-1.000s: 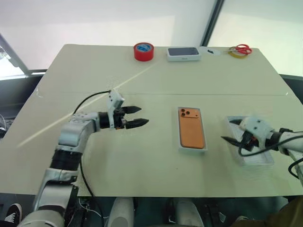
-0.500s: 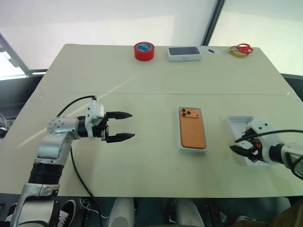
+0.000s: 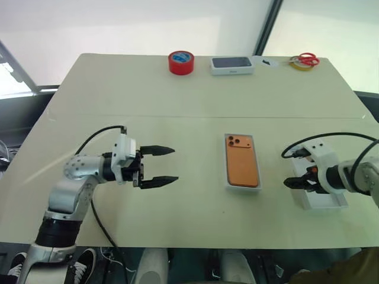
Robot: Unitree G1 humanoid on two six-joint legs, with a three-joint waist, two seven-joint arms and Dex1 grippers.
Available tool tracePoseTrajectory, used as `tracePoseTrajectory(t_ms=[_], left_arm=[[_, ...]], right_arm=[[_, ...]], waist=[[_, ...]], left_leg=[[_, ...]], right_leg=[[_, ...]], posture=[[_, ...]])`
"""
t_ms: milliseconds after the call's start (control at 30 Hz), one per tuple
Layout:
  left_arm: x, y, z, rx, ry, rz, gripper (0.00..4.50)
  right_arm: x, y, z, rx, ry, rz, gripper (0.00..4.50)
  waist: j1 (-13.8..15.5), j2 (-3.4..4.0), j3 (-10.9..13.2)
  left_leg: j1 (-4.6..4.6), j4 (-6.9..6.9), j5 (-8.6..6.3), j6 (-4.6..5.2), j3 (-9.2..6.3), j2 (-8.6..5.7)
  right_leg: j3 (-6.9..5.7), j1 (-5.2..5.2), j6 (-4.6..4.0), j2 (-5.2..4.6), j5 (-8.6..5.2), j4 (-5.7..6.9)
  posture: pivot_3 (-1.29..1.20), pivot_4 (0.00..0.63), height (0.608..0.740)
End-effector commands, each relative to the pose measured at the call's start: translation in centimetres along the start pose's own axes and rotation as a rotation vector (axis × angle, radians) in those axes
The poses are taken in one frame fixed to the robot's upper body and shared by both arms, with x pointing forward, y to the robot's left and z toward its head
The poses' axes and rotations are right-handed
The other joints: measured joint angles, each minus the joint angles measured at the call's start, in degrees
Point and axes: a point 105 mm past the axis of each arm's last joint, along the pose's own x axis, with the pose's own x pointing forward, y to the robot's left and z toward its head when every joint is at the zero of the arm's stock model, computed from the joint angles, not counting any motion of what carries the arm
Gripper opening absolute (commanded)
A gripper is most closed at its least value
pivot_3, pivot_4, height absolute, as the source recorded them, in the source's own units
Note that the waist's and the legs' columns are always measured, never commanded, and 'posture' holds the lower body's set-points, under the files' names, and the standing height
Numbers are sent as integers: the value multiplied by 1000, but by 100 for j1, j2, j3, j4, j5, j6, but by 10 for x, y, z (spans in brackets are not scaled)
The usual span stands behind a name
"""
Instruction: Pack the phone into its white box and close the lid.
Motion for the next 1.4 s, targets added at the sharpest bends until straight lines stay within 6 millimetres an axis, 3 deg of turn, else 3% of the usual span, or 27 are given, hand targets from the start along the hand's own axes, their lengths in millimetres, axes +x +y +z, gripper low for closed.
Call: tracePoseTrajectory(t_ms=[33, 233, 333, 500, 533, 700, 833, 1067, 1233, 1300, 1367, 1400], left_arm=[[-4, -4, 9, 18, -21, 30, 3887], [-2, -8, 9, 14, -19, 51, 3887], [-1, -7, 9, 12, -20, 63, 3941], [-2, -8, 10, 12, -18, 69, 3941], [-3, -7, 10, 13, -16, 69, 3941], [-2, -2, 9, 21, -11, 74, 3941], [-1, 1, 10, 16, -18, 81, 3941], [6, 9, 7, 4, -30, 99, 3941], [14, 14, 10, -9, -70, 122, 3941], [18, 18, 11, -12, -87, 144, 3941], [20, 20, 11, -34, -99, 154, 3941], [20, 20, 11, -52, -102, 153, 3683]], right_arm=[[-1, -1, 1, 4, 26, 5, 3457], [3, 0, 15, 12, 9, -12, 3457], [10, -2, 10, 29, 33, -35, 2638], [17, -2, 10, 61, 25, -52, 282], [18, 0, 9, 59, 23, -41, 65], [18, 1, 13, 57, -5, -71, 65], [4, -13, 44, 83, -173, -161, 65], [-37, -3, 142, 197, -743, -13, 65], [-48, 56, 178, 175, -998, 228, 65], [-47, 96, 180, 264, -1045, 448, 65], [-47, 120, 177, 314, -1051, 577, 65], [-50, 131, 174, 368, -1058, 664, 10]], waist=[[1, 0, 0], [-4, 2, 0], [4, 1, -1], [-44, -11, -11], [-58, -19, -16], [-133, -29, -22], [-157, -29, -22], [-168, 3, -3], [-140, 2, -4], [-147, 2, -4], [-150, 4, -3], [-151, 4, -3]], left_leg=[[0, 2, 0, 0, 0, 0], [-2, 29, 0, 1, -2, 5], [-5, 34, -2, 5, -2, 5], [-6, 35, -1, 6, 0, 8], [-6, 36, -1, 6, -2, 9], [-5, 43, -3, 7, -6, 11], [-7, 42, -3, 8, -5, 12], [-18, 35, 0, 8, 13, 10], [-17, 30, 0, 6, 9, 10], [-17, 31, 1, 6, 12, 9], [-16, 32, 4, 2, 10, 10], [-17, 32, 6, -3, 9, 10]], right_leg=[[0, 0, 0, 0, 0, 1], [2, -3, -10, -1, 0, 0], [2, -4, -11, -1, 1, -2], [2, 2, -9, 3, 3, 1], [1, 3, -9, 5, 4, 1], [0, 0, -12, 4, 3, -3], [2, 4, -14, 4, 6, 0], [11, -22, -2, 7, 12, 21], [9, -23, 3, 10, 10, 38], [11, -25, 3, 9, 10, 43], [11, -27, 3, 9, 10, 56], [11, -33, 3, 9, 10, 63]], posture=[[0, 150, 740], [0, 150, 740], [0, 150, 740], [0, 150, 740], [0, 150, 740], [0, 150, 740], [0, 150, 740], [0, 150, 740], [0, 150, 740], [0, 150, 740], [0, 150, 740], [0, 150, 740]])
